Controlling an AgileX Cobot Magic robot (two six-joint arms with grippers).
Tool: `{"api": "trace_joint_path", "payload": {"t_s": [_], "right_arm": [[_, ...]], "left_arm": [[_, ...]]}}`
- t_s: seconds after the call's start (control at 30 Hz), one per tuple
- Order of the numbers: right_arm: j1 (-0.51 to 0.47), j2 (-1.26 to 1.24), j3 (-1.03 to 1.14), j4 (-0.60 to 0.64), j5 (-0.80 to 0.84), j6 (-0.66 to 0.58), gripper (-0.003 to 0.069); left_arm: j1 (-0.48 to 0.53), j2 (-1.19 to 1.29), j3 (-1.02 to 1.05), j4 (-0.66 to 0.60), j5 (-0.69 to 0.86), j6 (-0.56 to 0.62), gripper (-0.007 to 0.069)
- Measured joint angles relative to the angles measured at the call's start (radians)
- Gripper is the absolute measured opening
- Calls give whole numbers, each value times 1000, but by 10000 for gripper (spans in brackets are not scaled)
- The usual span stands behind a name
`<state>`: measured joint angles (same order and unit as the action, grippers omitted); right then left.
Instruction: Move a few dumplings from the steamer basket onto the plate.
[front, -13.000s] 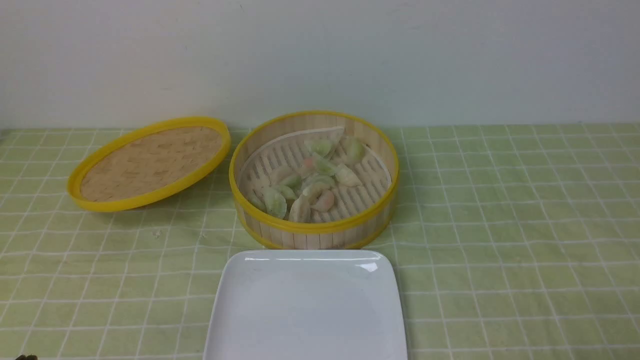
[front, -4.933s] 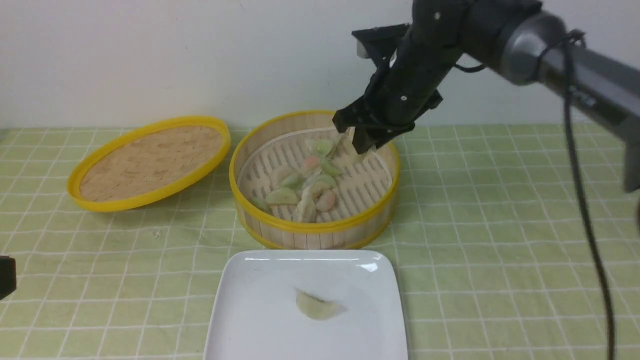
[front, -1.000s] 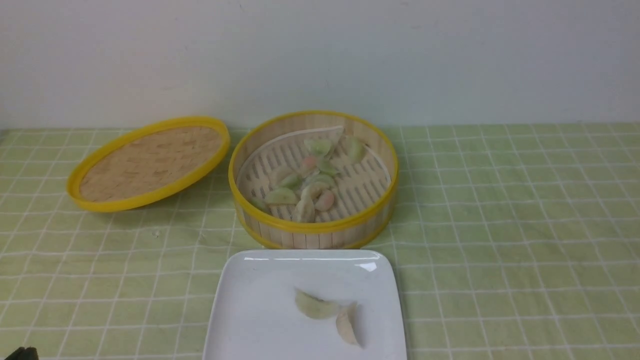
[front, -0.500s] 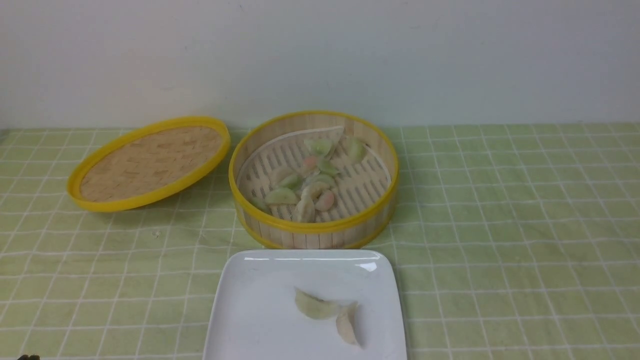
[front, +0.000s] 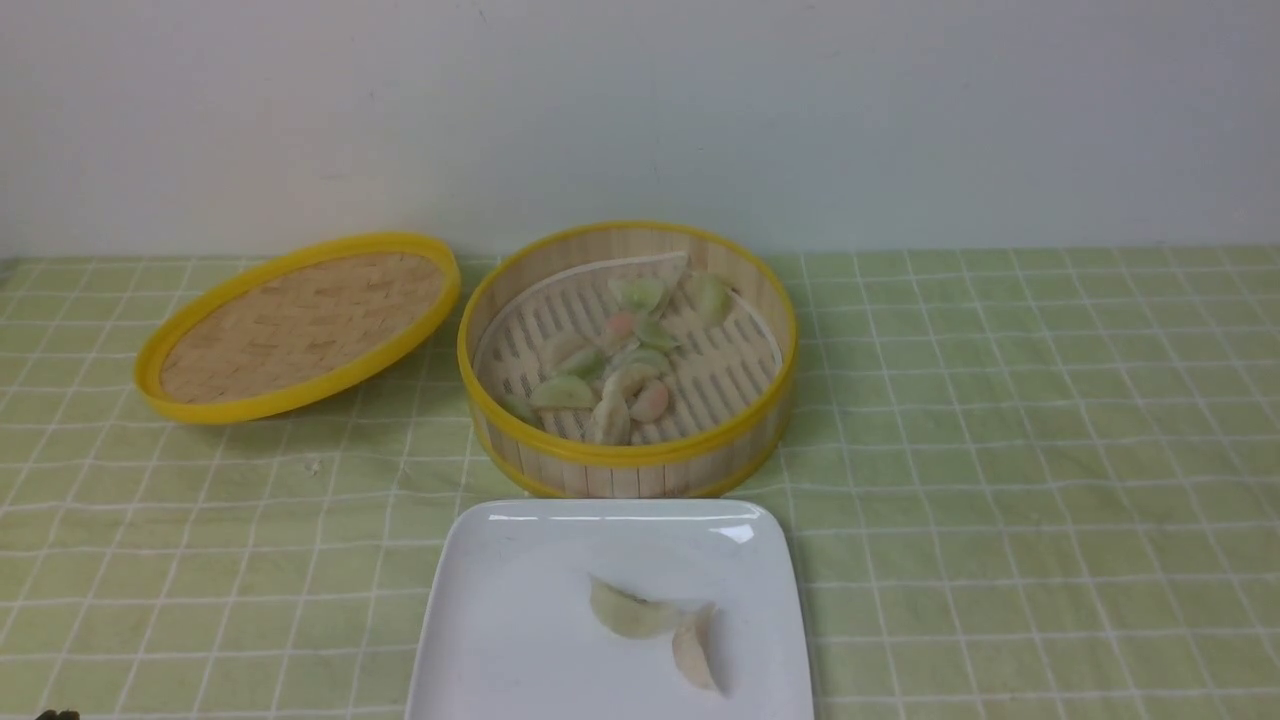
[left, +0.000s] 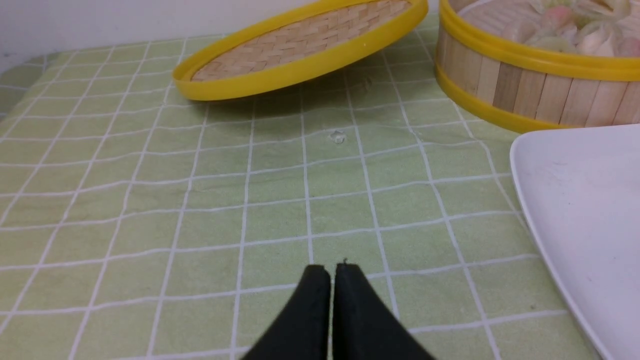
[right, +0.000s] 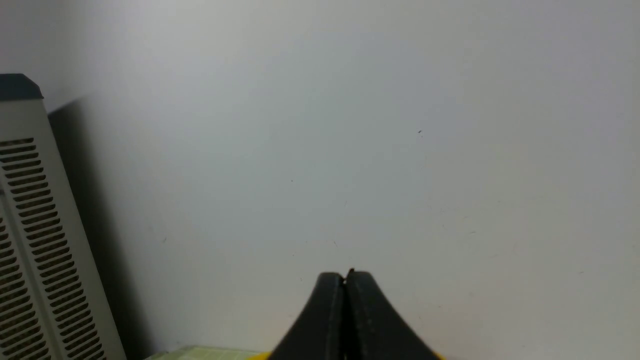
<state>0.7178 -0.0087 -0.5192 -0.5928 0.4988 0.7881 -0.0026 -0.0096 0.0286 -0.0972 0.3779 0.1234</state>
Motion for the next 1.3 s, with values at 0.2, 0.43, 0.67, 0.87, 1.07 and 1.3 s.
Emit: {"api": "trace_joint_path", "payload": {"t_s": [0.2, 0.43, 0.67, 0.87, 1.07, 1.3], "right_arm": [[1, 0, 16, 234, -10, -209, -14], [1, 5, 98, 657, -147, -788, -14], [-39, 3, 183, 828, -208, -955, -14], [-392, 2, 333, 829, -208, -961, -14], [-645, -1, 499, 826, -166, -961, -14], [-748, -1, 541, 811, -105, -968, -14]], "left_arm": [[0, 0, 0, 0, 1, 0, -6], [0, 0, 0, 0, 1, 0, -6], [0, 0, 0, 0, 1, 0, -6], [0, 0, 0, 0, 1, 0, -6], [0, 0, 0, 0, 1, 0, -6], [0, 0, 0, 0, 2, 0, -6]]}}
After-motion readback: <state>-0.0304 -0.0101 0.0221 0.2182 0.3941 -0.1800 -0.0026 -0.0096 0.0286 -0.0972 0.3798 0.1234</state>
